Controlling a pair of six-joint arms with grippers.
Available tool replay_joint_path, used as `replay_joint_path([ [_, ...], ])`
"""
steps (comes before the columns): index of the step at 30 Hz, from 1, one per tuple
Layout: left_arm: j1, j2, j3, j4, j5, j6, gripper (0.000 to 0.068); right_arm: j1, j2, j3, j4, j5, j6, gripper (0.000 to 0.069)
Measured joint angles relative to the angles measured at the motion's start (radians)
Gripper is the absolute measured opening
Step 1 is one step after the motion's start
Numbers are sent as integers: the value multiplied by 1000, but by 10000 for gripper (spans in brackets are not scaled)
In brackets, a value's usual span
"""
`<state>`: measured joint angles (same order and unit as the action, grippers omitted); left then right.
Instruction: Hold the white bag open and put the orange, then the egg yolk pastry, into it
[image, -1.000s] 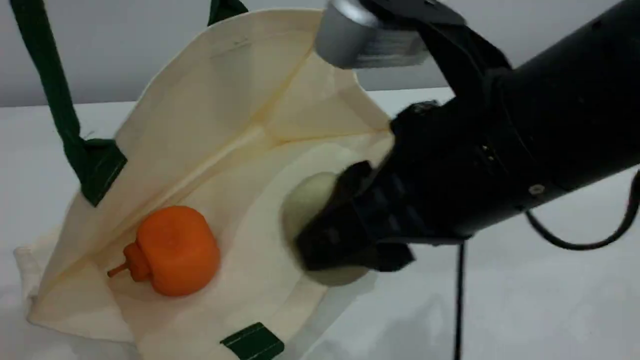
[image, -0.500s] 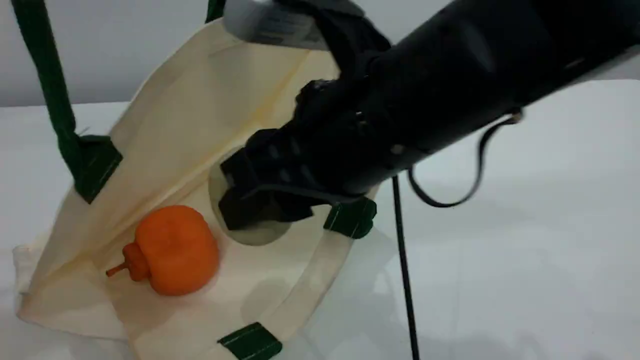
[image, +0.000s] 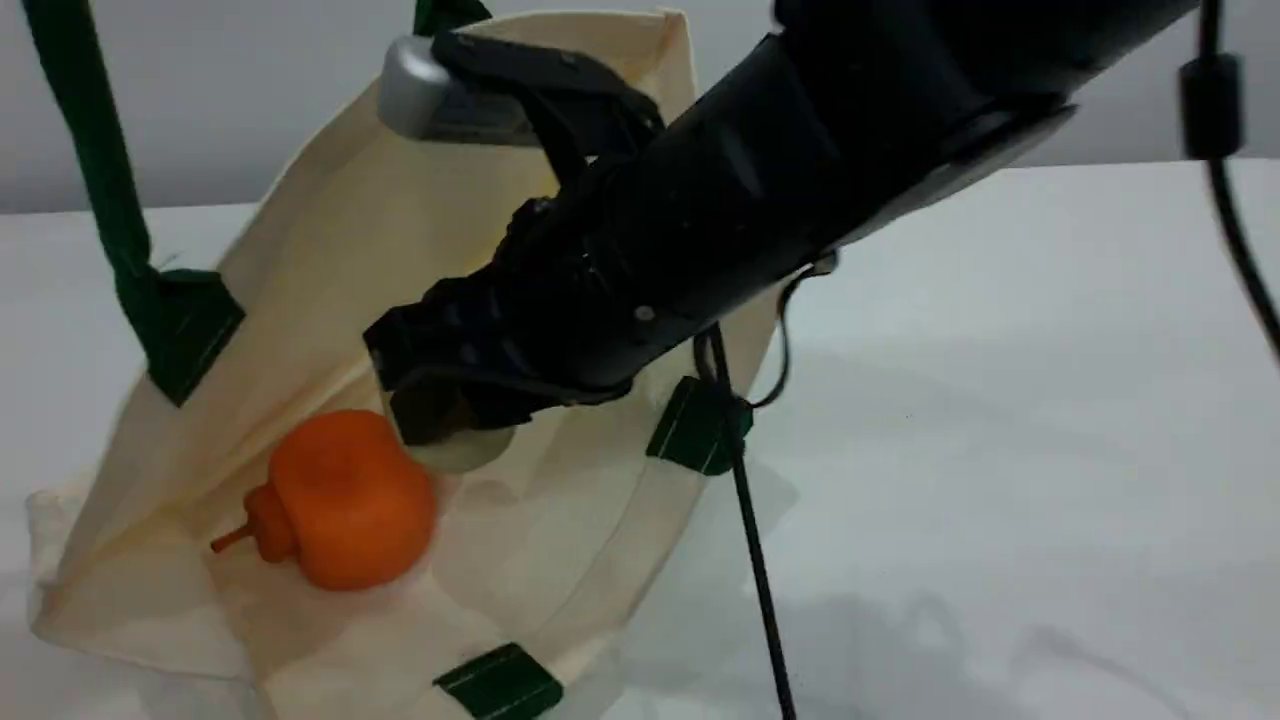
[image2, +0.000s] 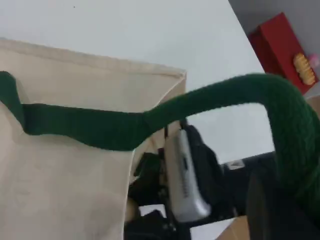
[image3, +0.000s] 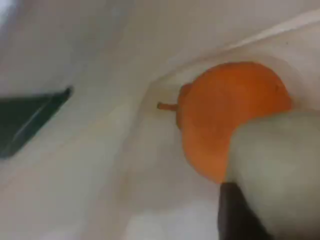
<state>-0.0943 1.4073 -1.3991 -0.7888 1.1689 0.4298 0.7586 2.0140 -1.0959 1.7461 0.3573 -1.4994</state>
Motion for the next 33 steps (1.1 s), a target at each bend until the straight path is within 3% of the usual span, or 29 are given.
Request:
replay_joint_path([
  [11, 0, 0, 0, -3, -1, 0, 71, 0, 135, -128, -2, 34, 35, 267],
  [20, 0, 0, 0, -3, -2, 2, 71, 0, 151, -142, -2, 18, 61, 267],
  [28, 0, 0, 0, 2, -9, 8, 71, -1, 150, -141, -2, 30, 60, 422],
  [33, 0, 0, 0, 20, -22, 8, 71, -1, 134, -136, -2, 30, 60, 447],
])
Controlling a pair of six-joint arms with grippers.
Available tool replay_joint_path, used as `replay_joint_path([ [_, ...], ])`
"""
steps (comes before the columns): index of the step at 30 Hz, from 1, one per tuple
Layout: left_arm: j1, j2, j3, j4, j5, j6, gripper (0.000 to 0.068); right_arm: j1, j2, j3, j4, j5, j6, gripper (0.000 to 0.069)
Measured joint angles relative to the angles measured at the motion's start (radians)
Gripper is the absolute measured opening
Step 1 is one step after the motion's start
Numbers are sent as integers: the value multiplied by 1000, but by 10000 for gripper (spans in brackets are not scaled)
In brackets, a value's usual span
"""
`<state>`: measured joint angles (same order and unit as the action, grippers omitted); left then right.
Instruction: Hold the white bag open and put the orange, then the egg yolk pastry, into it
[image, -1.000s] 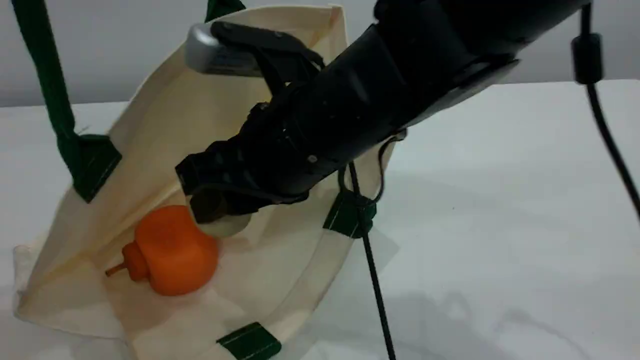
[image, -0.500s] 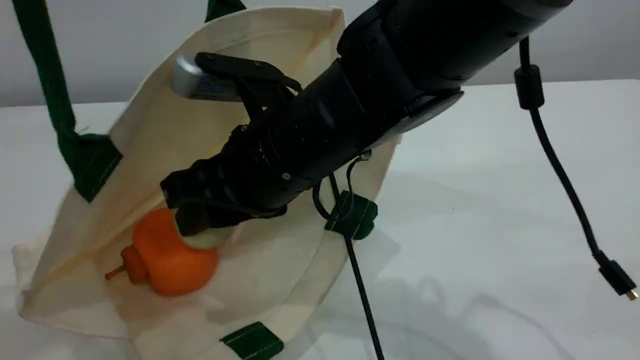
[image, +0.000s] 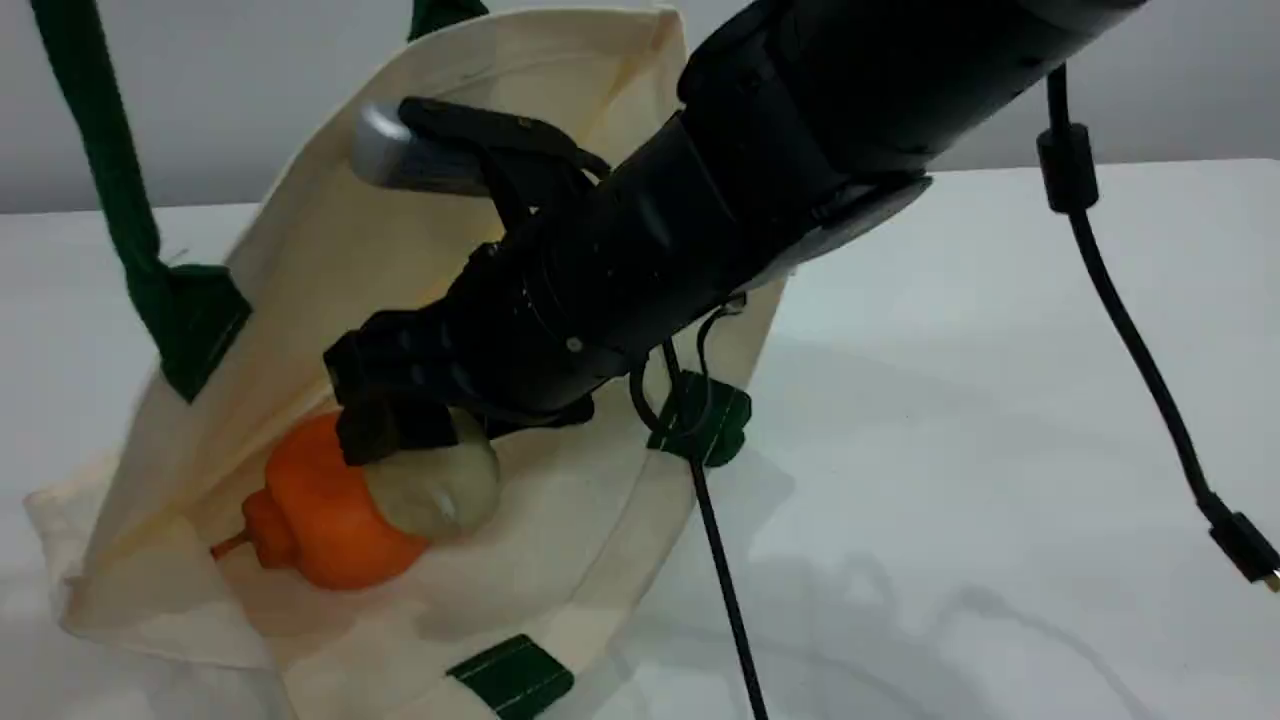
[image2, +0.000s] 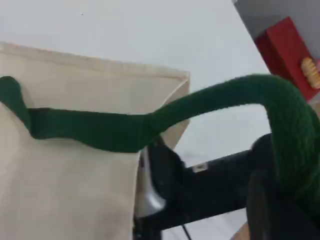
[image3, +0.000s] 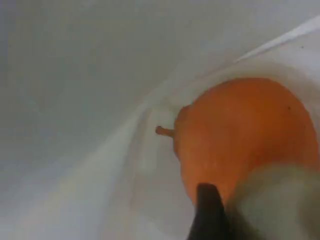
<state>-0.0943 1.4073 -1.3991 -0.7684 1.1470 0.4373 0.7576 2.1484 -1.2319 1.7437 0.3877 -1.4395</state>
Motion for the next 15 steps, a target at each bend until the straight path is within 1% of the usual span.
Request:
replay_joint_path([
  [3, 0, 0, 0, 24, -2, 0, 71, 0, -36, 0, -14, 0, 38, 449],
  [6, 0, 0, 0, 26, -6, 0, 71, 0, -83, 0, -93, 2, 93, 450],
  [8, 0, 0, 0, 40, -11, 0, 71, -2, -111, 0, -162, 2, 136, 450],
  [12, 0, 4, 0, 41, -15, 0, 71, -17, -148, 0, -314, 10, 254, 450],
  [15, 0, 25, 1, 64, -24, 0, 71, -51, -175, 0, -442, 70, 365, 450],
])
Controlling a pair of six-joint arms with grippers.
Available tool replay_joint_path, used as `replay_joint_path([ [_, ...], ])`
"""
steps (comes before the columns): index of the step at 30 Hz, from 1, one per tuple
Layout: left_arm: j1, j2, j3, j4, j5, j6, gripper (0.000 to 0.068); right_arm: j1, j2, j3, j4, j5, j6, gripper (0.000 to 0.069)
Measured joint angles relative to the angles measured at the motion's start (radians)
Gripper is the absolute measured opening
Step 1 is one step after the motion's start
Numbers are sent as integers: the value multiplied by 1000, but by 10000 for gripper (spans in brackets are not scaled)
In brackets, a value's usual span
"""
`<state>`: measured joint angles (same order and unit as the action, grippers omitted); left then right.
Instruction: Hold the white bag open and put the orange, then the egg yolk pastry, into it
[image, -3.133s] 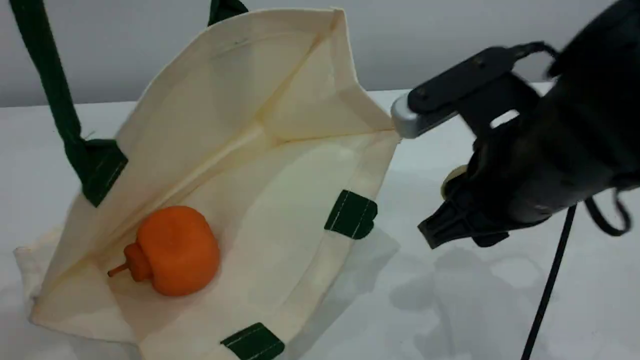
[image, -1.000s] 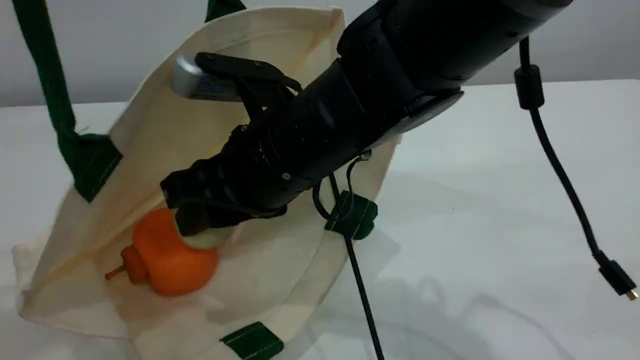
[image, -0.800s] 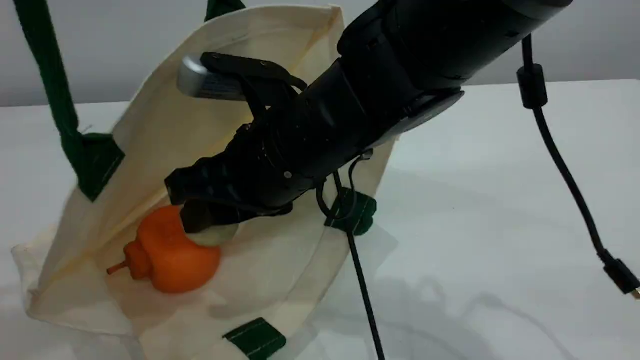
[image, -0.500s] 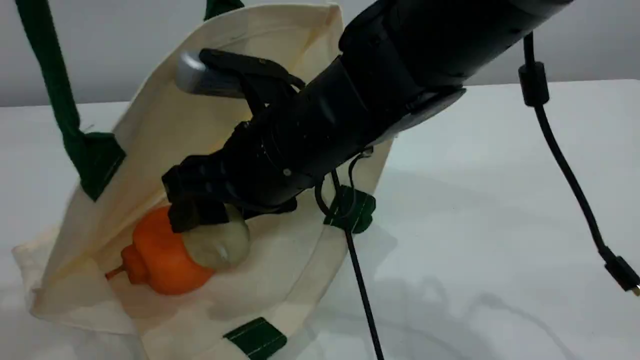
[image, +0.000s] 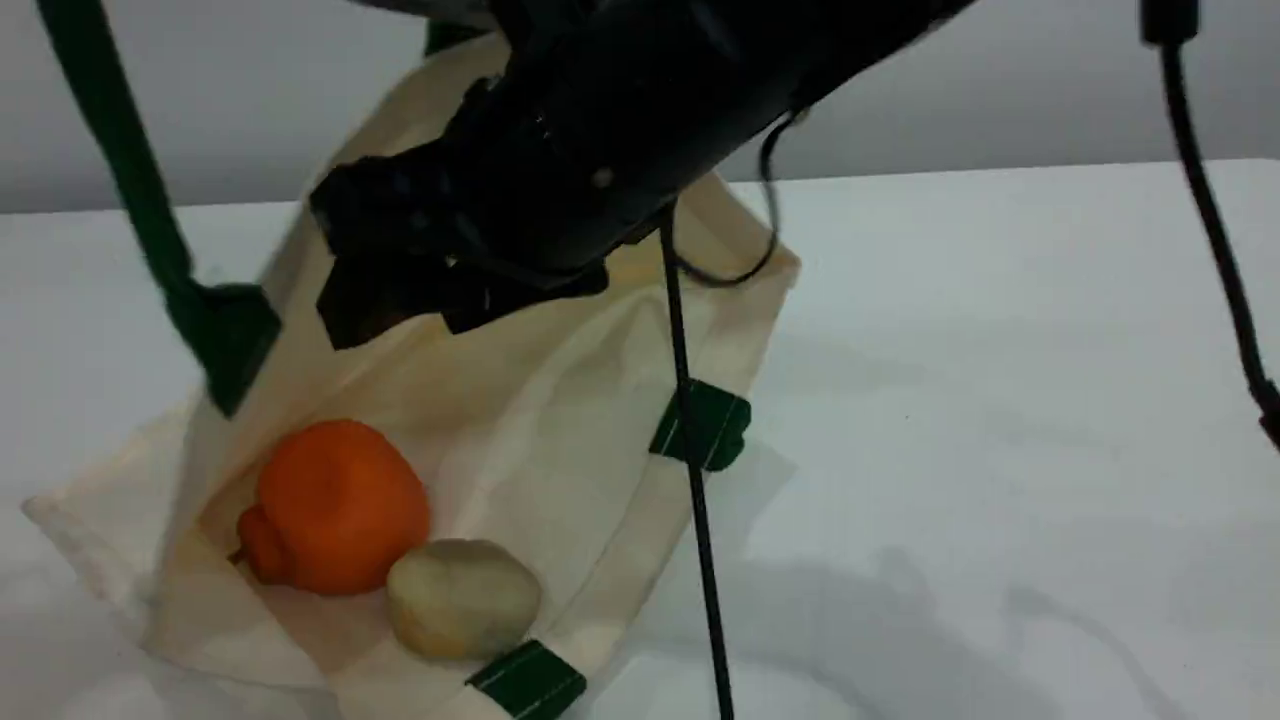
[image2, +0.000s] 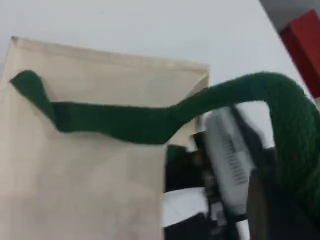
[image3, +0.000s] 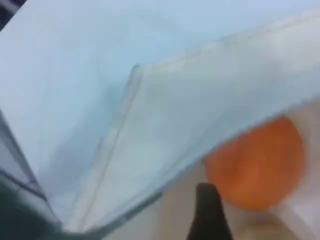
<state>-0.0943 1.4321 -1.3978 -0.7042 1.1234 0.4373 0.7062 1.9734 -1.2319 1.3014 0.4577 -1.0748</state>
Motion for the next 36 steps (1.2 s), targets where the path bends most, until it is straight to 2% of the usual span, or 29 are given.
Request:
replay_joint_path([
  [7, 0, 65, 0, -2, -17, 6, 74, -137, -72, 0, -265, 201, 240, 450],
  [13, 0, 121, 0, -3, -21, 35, 78, -231, -99, -1, -331, 402, 265, 426],
  [19, 0, 165, 17, 1, -21, 82, 97, -252, -99, -1, -432, 471, 338, 411],
  [23, 0, 171, 49, 7, -23, 130, 158, -251, -99, -1, -532, 504, 435, 411],
  [31, 0, 171, 61, 141, -10, 135, 370, -251, -99, -1, -695, 592, 581, 411],
  [36, 0, 171, 86, 170, 2, 131, 423, -251, -99, -1, -779, 650, 644, 411],
])
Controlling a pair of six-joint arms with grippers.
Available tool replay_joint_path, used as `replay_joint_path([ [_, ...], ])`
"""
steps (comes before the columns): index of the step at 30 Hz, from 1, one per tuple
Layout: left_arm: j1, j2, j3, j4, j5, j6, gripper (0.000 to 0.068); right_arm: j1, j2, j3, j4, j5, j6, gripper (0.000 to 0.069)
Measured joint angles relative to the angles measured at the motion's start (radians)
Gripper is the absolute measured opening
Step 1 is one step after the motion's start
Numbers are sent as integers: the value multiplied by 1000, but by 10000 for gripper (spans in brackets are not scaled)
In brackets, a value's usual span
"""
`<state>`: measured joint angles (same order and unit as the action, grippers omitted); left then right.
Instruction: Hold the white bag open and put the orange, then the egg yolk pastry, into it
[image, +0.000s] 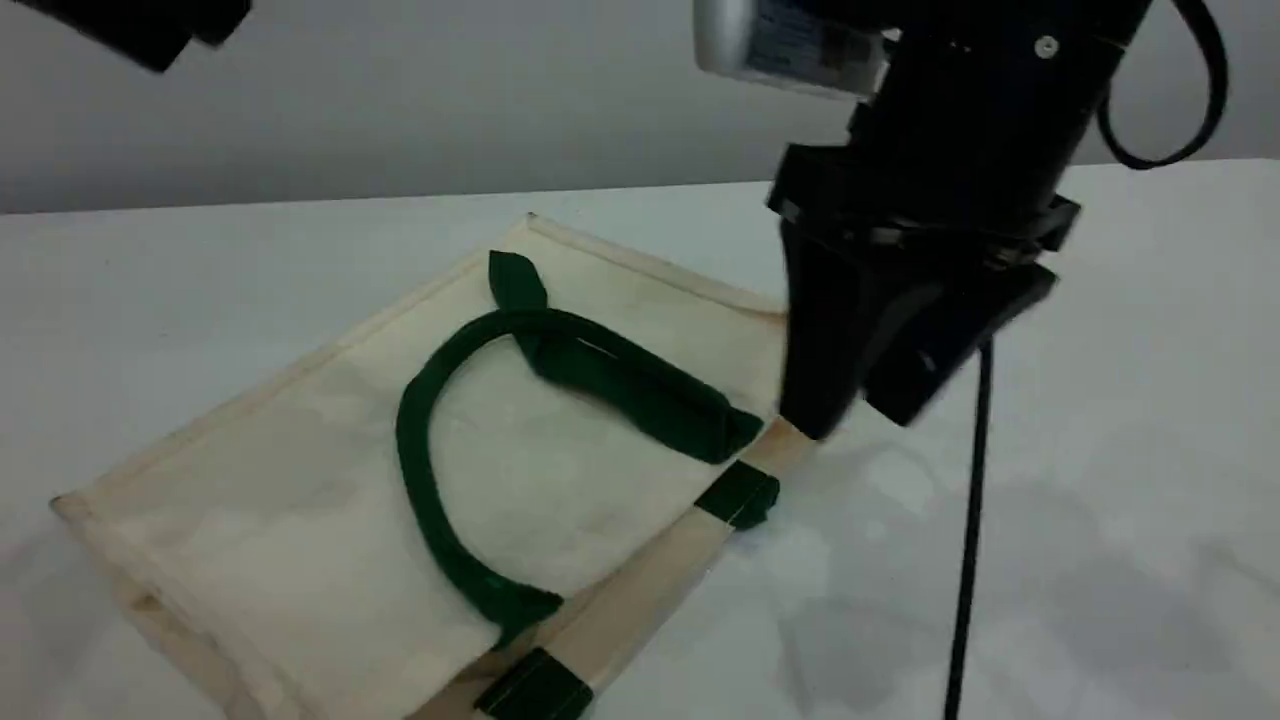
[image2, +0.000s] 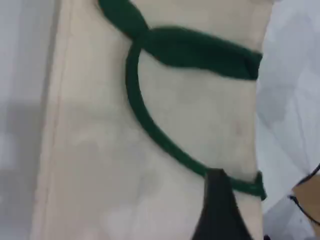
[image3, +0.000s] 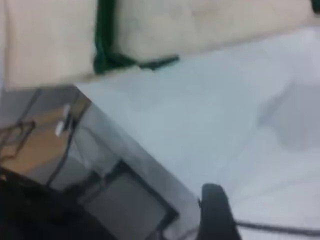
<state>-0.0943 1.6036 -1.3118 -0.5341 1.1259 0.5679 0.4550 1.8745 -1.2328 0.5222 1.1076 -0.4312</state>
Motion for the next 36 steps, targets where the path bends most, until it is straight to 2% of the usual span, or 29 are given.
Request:
replay_joint_path([
  [6, 0, 0, 105, 21, -5, 0, 427, 0, 0, 0, -78, 117, 58, 411],
  [13, 0, -18, 135, 11, 27, 0, 428, 0, -30, 0, -182, 113, 139, 411],
  [17, 0, -40, 135, 11, 41, 0, 430, 0, -97, 35, -276, 114, 212, 411],
  [25, 0, -94, 135, 8, 44, -3, 430, 0, -339, 201, -342, 116, 297, 411],
  [33, 0, -193, 135, -5, 38, -31, 430, 0, -692, 356, -351, 117, 336, 411],
  [36, 0, -241, 135, -38, 29, -31, 430, 0, -844, 419, -351, 118, 335, 411],
])
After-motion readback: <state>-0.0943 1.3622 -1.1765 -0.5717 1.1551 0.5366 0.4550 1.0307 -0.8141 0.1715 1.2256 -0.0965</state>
